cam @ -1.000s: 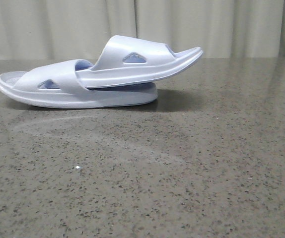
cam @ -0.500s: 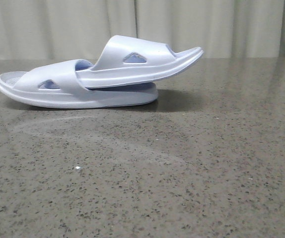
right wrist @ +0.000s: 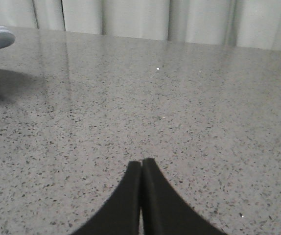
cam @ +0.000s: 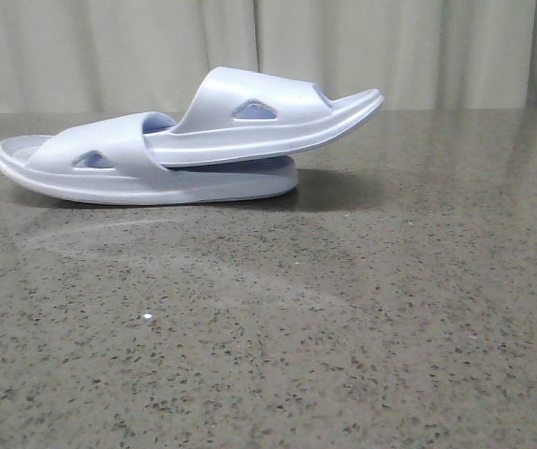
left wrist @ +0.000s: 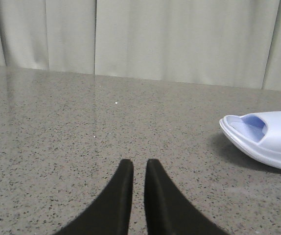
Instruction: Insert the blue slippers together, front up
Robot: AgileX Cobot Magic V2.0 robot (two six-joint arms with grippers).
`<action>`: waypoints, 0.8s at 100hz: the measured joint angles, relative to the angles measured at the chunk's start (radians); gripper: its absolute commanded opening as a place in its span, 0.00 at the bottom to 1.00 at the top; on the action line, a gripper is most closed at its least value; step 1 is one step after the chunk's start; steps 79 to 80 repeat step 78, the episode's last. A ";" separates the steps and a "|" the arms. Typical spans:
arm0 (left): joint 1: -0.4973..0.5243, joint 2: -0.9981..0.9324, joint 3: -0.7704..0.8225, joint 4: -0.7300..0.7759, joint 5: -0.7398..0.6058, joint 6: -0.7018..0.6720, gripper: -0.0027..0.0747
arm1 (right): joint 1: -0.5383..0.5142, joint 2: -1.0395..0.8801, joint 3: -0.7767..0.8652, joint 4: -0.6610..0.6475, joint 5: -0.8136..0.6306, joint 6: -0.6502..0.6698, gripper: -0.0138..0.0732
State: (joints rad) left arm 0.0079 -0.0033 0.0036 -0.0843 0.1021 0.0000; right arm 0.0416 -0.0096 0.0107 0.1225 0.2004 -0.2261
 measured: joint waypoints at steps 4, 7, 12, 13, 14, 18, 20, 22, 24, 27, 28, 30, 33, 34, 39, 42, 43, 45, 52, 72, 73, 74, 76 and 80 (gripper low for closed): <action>0.000 0.000 0.000 0.000 0.000 0.000 0.05 | -0.002 0.000 0.000 0.000 -0.002 0.000 0.07; 0.000 0.000 0.000 0.000 0.000 0.000 0.05 | -0.002 0.000 0.000 -0.002 -0.004 0.000 0.07; 0.000 0.000 0.000 0.000 0.000 0.000 0.05 | -0.002 0.000 0.000 -0.002 -0.006 0.000 0.07; 0.000 0.000 0.000 0.000 0.000 0.000 0.05 | -0.002 0.000 0.000 -0.002 -0.007 0.000 0.07; 0.000 0.000 0.000 0.000 0.000 0.000 0.05 | -0.002 0.000 0.000 -0.002 -0.008 0.000 0.07; 0.000 0.000 0.000 0.000 0.000 0.000 0.05 | -0.002 0.000 0.000 -0.004 -0.011 0.000 0.07; 0.000 0.000 0.000 0.000 0.000 0.000 0.05 | -0.002 0.000 0.000 -0.004 -0.011 0.000 0.07; 0.000 0.000 0.000 0.000 0.000 0.000 0.05 | -0.002 0.000 0.000 -0.004 -0.013 0.000 0.07; 0.000 0.000 0.000 0.000 0.000 0.000 0.05 | -0.002 0.000 0.000 -0.004 -0.013 0.000 0.07; 0.000 0.000 0.000 0.000 0.000 0.000 0.05 | -0.002 0.000 0.000 -0.004 -0.016 0.001 0.07; 0.000 0.000 0.000 0.000 0.000 0.000 0.05 | -0.002 0.000 0.000 -0.004 -0.016 0.001 0.07; 0.000 0.000 0.000 0.000 0.000 0.000 0.05 | -0.002 0.000 0.000 -0.004 -0.016 0.001 0.07; 0.000 0.000 0.000 0.000 0.000 0.000 0.05 | -0.002 0.000 0.000 -0.004 -0.016 0.001 0.07; 0.000 0.000 0.000 0.000 0.000 0.000 0.05 | -0.002 0.000 0.000 -0.004 -0.016 0.001 0.07; 0.000 0.000 0.000 0.000 0.000 0.000 0.05 | -0.002 0.000 0.000 -0.004 -0.016 0.001 0.07; 0.000 0.000 0.000 0.000 0.000 0.000 0.05 | -0.002 0.000 0.000 -0.004 -0.018 0.001 0.07; 0.000 0.000 0.000 0.000 0.000 0.000 0.05 | -0.002 0.000 0.000 -0.004 -0.018 0.001 0.07; 0.000 0.000 0.000 0.000 0.000 0.000 0.05 | -0.002 0.000 0.000 -0.004 -0.018 0.001 0.07; 0.000 0.000 0.000 0.000 0.000 0.000 0.05 | -0.002 0.000 0.000 -0.004 -0.020 0.002 0.07; 0.000 0.000 0.000 0.000 0.000 0.000 0.05 | -0.002 0.000 0.000 -0.004 -0.021 0.002 0.07; 0.000 0.000 0.000 0.000 0.000 0.000 0.05 | -0.002 0.000 0.000 -0.004 -0.021 0.002 0.07; 0.000 0.000 0.000 0.000 0.000 0.000 0.05 | -0.002 0.000 0.000 -0.004 -0.021 0.002 0.07; 0.000 0.000 0.000 0.000 0.000 0.000 0.05 | -0.002 0.000 0.000 -0.004 -0.021 0.002 0.07; 0.000 0.000 0.000 0.000 0.000 0.000 0.05 | -0.002 0.000 0.000 -0.004 -0.021 0.002 0.07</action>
